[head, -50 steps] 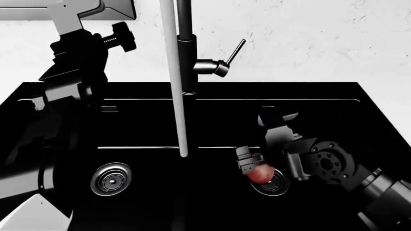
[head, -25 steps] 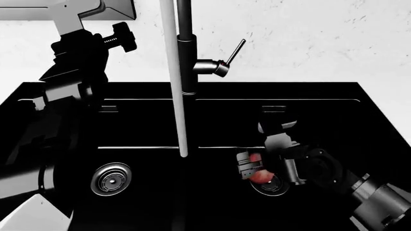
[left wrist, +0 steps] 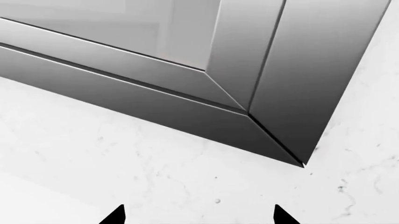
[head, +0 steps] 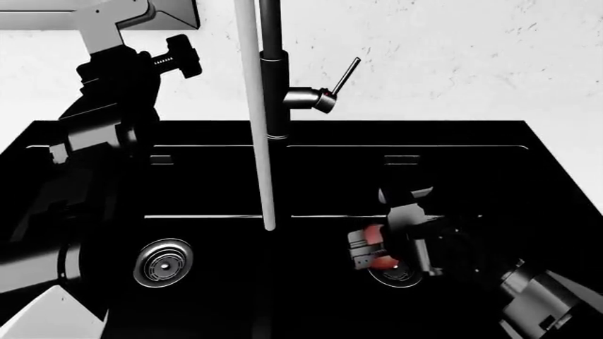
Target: Pick the bell peppers and zucchinis from the sink and place them in one bowl. Place the pomegranate in the other bowl. Then turn off the sink faucet.
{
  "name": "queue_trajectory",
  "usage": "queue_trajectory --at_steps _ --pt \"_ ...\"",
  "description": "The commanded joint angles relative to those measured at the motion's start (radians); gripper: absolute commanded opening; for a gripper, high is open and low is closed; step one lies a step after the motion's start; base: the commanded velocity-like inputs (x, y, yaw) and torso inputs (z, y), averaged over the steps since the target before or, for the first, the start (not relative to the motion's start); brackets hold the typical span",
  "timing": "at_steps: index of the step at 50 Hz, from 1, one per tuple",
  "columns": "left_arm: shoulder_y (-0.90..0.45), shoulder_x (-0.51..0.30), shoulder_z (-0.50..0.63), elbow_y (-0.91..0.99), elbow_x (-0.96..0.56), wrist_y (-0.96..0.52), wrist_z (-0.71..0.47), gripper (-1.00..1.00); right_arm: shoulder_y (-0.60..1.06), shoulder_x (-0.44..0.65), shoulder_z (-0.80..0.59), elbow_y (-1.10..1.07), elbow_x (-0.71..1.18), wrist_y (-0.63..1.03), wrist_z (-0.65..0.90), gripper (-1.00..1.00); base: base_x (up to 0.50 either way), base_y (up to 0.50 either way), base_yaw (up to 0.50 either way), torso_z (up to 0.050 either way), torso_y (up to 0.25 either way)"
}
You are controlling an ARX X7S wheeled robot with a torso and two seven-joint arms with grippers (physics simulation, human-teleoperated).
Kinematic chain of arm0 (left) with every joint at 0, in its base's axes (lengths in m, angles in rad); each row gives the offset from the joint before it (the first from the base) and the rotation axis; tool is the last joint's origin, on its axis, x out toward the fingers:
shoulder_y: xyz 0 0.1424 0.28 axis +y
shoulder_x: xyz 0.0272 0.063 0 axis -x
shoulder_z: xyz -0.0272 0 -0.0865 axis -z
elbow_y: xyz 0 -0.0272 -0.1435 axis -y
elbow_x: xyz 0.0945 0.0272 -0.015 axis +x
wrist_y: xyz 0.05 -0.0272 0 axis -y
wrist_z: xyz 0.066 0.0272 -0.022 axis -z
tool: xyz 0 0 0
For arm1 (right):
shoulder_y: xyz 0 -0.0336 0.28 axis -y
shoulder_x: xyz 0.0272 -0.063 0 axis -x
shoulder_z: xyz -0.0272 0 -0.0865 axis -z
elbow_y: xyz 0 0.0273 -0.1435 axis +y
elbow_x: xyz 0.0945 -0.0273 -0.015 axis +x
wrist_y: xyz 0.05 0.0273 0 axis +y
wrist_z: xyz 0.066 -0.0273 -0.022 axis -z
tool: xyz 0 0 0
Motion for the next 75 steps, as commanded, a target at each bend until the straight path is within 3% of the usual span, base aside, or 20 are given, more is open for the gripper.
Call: queue_trajectory --at_steps 1,16,17,31,48,65,75 --pt "0.003 -0.001 -0.003 0.0 -0.001 0.001 0.003 1.0 -0.002 -0.044 -0.019 0.103 -0.034 -0.035 -0.07 1.0 0.0 0.0 0.0 0.0 0.0" --pt "0.009 0.0 -0.006 0.0 -0.001 0.0 0.002 1.0 -0.018 -0.104 -0.045 0.248 -0.047 -0.019 -0.143 1.0 0.0 0.0 0.0 0.0 -0.001" --pt "0.009 -0.001 -0.006 0.0 0.0 0.001 0.001 1.0 -0.015 -0.121 -0.056 0.285 -0.049 0.001 -0.17 -1.0 0.0 0.0 0.0 0.0 0.0" --pt "0.008 0.002 -0.009 0.0 0.001 0.003 0.0 1.0 -0.01 -0.141 -0.064 0.331 -0.038 0.049 -0.213 -1.0 0.0 0.0 0.0 0.0 -0.006" --pt "0.003 0.01 -0.008 0.0 -0.001 0.003 0.012 1.0 0.098 0.145 0.09 -0.306 0.171 0.206 0.171 -1.0 0.0 0.0 0.0 0.0 -0.002" --pt "0.005 0.015 -0.002 0.001 -0.002 0.018 0.044 1.0 0.185 0.232 0.162 -0.551 0.221 0.211 0.284 -1.0 0.0 0.0 0.0 0.0 0.0" --pt "0.005 0.006 -0.023 0.01 -0.027 0.013 0.071 1.0 0.203 0.292 0.229 -0.694 0.181 0.119 0.231 -1.0 0.0 0.0 0.0 0.0 0.097"
